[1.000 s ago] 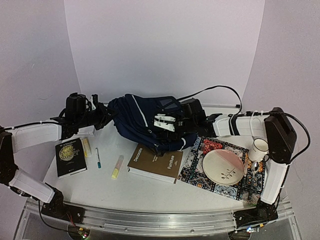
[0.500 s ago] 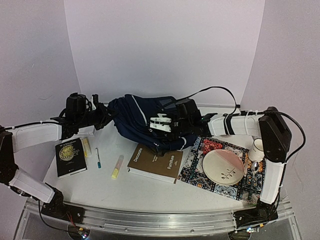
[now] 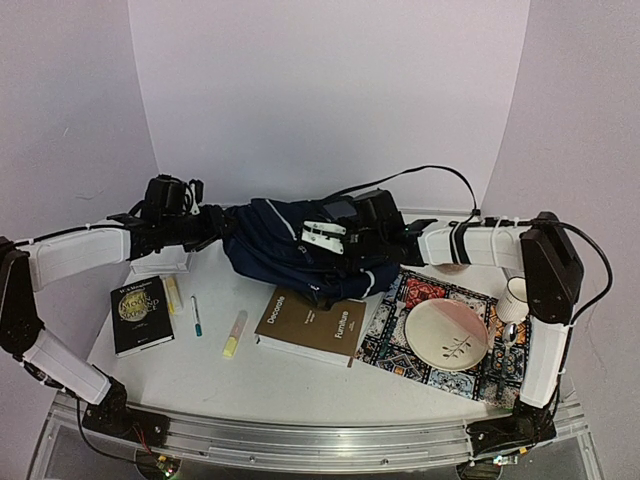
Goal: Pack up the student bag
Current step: Hold the upper front pocket of the student bag, then grab the upper front pocket of the student bag.
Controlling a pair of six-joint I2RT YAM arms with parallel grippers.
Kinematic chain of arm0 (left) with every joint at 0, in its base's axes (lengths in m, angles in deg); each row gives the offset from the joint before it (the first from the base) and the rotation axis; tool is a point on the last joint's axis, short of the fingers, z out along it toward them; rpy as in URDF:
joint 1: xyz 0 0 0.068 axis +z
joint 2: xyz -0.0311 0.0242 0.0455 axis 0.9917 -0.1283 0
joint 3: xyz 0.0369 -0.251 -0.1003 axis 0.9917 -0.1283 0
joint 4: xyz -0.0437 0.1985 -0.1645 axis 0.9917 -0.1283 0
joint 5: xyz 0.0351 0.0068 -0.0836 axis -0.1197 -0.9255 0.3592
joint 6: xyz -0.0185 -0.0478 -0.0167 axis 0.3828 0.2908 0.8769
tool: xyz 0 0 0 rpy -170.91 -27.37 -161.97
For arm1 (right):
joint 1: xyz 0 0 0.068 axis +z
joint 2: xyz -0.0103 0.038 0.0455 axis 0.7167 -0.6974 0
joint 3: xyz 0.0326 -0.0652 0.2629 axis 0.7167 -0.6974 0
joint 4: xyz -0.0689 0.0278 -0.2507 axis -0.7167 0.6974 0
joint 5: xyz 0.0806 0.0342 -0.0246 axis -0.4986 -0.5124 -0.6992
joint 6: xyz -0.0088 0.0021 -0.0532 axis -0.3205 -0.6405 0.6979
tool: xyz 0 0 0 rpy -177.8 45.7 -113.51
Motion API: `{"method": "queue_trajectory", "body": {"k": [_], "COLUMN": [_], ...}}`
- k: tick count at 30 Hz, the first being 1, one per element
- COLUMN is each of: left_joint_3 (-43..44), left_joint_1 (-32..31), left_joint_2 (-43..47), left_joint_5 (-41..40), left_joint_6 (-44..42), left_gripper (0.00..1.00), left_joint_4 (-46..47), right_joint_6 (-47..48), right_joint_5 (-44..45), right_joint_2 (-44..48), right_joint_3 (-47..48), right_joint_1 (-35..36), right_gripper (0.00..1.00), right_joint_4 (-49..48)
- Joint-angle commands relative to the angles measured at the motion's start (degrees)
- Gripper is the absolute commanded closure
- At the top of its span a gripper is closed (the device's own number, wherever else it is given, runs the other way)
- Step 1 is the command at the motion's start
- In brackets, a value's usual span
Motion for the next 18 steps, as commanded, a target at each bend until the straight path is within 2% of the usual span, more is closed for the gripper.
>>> {"method": "queue_trajectory", "body": {"k": [1,6,10,14,18], "left_joint_3": [4.6,4.0,2.8,1.6,1.4], "left_joint_1": [-0.7,-5.7,-11.0,-16.6,-21.9], "left_joint_2": [3.8,8.6,11.8,11.2,8.4], "left_joint_5": [-8.0,-17.1,-23.8,-26.5,-27.5], "left_joint_6": [-5.2,-6.0,-5.7,-3.8,-1.3], "left_gripper": [0.44,0.37,0.36,0.38,0.45], "left_joint_4": [-2.4,-3.7,-4.2,-4.0,-2.4], "right_joint_6": [-5.7,-8.8,-11.7,-14.0,-17.1], "right_joint_5": [-2.0,-2.8,-2.4,-2.0,-1.1], "right_joint_2": [2.9,2.0,1.7,1.6,0.7], "right_joint_3": [5.6,8.2,9.4,10.0,11.7], "right_joint_1": [0.4,0.4,0.4,0.7,1.1], "right_gripper": [1.0,1.0,1.0,1.0,1.0], "right_joint_4": [-0.1,2.4,3.2,3.7,4.8]}}
